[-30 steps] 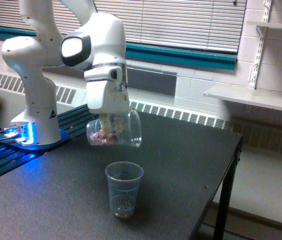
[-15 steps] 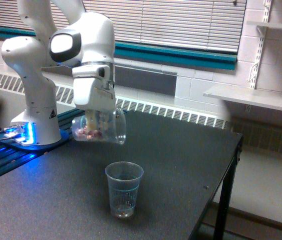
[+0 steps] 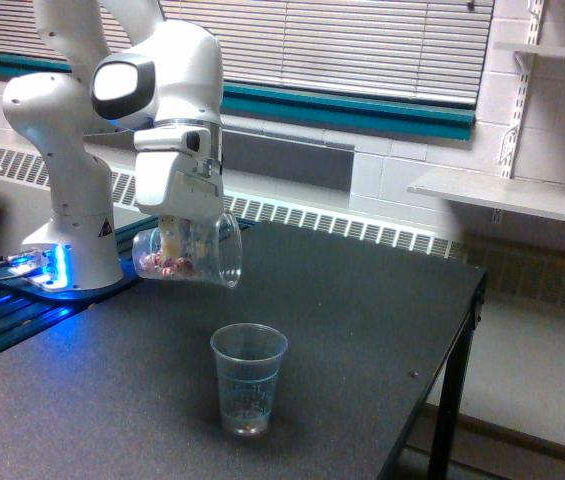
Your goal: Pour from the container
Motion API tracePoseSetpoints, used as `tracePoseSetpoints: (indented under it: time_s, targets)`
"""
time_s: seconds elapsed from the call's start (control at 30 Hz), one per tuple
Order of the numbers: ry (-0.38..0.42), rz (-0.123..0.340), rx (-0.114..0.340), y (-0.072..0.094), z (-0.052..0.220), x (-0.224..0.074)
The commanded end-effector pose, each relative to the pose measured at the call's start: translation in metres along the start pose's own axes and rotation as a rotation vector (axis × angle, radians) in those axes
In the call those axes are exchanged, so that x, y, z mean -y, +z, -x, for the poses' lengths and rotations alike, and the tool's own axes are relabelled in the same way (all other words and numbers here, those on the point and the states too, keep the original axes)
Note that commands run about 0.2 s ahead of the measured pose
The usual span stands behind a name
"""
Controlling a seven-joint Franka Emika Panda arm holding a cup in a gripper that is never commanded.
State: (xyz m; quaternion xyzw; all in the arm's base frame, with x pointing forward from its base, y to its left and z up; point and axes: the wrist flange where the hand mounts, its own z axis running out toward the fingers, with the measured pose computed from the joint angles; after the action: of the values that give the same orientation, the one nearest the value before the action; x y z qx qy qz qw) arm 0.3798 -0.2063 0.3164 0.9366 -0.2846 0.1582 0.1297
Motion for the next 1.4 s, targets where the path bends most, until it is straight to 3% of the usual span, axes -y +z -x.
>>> tracePoseSetpoints:
  time_s: [0.03, 1.4]
  targets:
    - [-0.014, 0.015, -0.005, -0.001, -0.008, 0.005]
    - [-0.112, 0.139, 0.015, 0.017, -0.028, 0.006]
